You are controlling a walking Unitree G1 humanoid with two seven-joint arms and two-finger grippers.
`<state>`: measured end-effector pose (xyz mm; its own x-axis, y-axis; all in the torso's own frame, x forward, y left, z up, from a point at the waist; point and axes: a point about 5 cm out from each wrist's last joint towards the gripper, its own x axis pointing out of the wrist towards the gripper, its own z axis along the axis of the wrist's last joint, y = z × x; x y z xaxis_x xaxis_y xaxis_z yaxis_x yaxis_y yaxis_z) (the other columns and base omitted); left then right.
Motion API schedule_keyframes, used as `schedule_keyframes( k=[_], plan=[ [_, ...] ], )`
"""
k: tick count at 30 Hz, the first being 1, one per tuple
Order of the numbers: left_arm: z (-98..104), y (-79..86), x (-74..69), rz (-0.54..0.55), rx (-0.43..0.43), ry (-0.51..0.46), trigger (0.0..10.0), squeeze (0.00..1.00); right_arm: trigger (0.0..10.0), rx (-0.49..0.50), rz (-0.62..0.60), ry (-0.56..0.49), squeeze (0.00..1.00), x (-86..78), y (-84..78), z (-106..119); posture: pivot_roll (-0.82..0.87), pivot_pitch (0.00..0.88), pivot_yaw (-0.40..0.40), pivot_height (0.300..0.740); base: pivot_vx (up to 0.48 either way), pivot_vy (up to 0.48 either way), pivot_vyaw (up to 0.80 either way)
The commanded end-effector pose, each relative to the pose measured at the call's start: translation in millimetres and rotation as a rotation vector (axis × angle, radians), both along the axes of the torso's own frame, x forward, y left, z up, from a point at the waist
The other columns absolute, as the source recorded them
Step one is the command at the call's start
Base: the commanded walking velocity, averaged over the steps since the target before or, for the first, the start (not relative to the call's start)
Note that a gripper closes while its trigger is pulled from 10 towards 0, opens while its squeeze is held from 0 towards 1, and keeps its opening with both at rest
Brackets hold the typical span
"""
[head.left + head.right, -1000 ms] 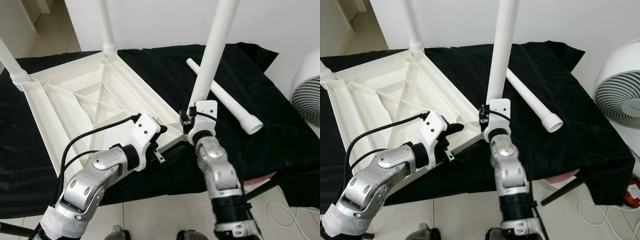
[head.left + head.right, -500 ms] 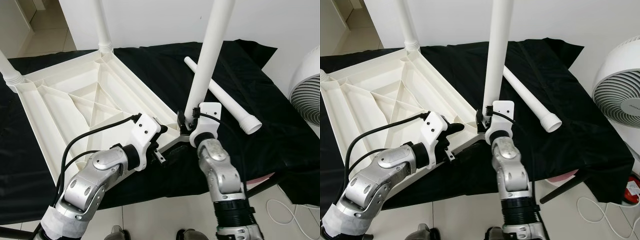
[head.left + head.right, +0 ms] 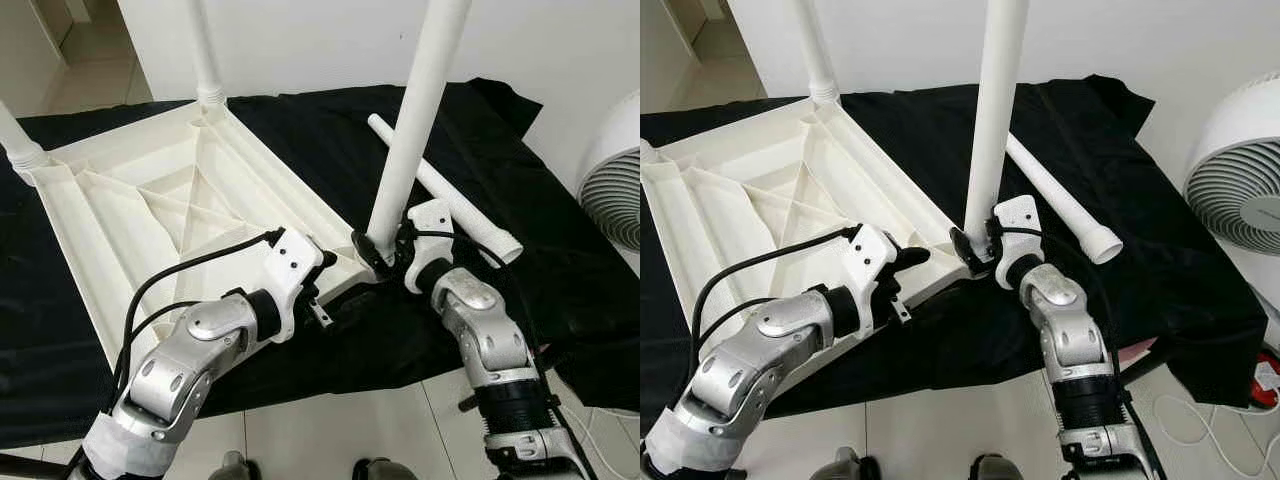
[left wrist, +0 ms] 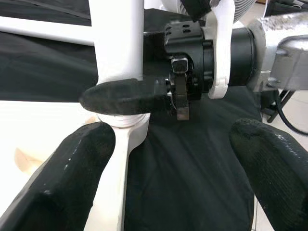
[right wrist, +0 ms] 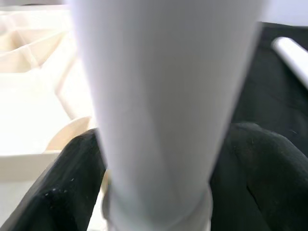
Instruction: Building children table
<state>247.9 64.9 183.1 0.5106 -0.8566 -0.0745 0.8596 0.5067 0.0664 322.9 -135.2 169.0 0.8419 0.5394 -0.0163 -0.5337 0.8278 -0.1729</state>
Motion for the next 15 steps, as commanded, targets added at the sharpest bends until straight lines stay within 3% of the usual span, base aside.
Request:
schedule_keyframes(
  k=[1,5,12,13,14,15],
  plan=[
    [-3,-1.1,-1.4,-0.01,0.008,0.017,10.0,0.0,10.0,0.002,0.053,-0.015,0.0,1.0,2.7,2,-0.09,0.096,0.035,0.74,0.0,0.0,0.0],
    [-3,-0.8,-0.7,-0.006,0.006,0.016,10.0,0.0,10.0,-0.018,0.166,-0.036,0.0,8.8,3.5,7,-0.08,0.095,0.035,0.74,0.0,0.0,0.0],
    [-2,-0.6,-1.0,-0.003,0.006,0.014,10.0,0.0,9.8,-0.051,0.254,-0.043,0.0,21.2,7.0,8,-0.07,0.091,0.038,0.74,0.0,0.0,0.0],
    [-2,-0.9,-1.4,-0.004,0.006,0.014,10.0,0.0,3.0,-0.072,0.28,-0.041,0.0,23.9,8.4,7,-0.07,0.09,0.038,0.74,0.0,0.0,0.0],
    [-2,-1.1,-1.7,-0.004,0.006,0.015,10.0,0.0,3.0,-0.087,0.296,-0.04,0.0,25.4,9.1,5,-0.07,0.09,0.038,0.74,0.0,0.0,0.0],
    [-2,-1.2,-2.1,-0.005,0.006,0.016,10.0,0.0,0.0,-0.096,0.32,-0.027,0.0,25.8,9.3,3,-0.07,0.089,0.037,0.74,0.0,0.0,0.0]
  ],
)
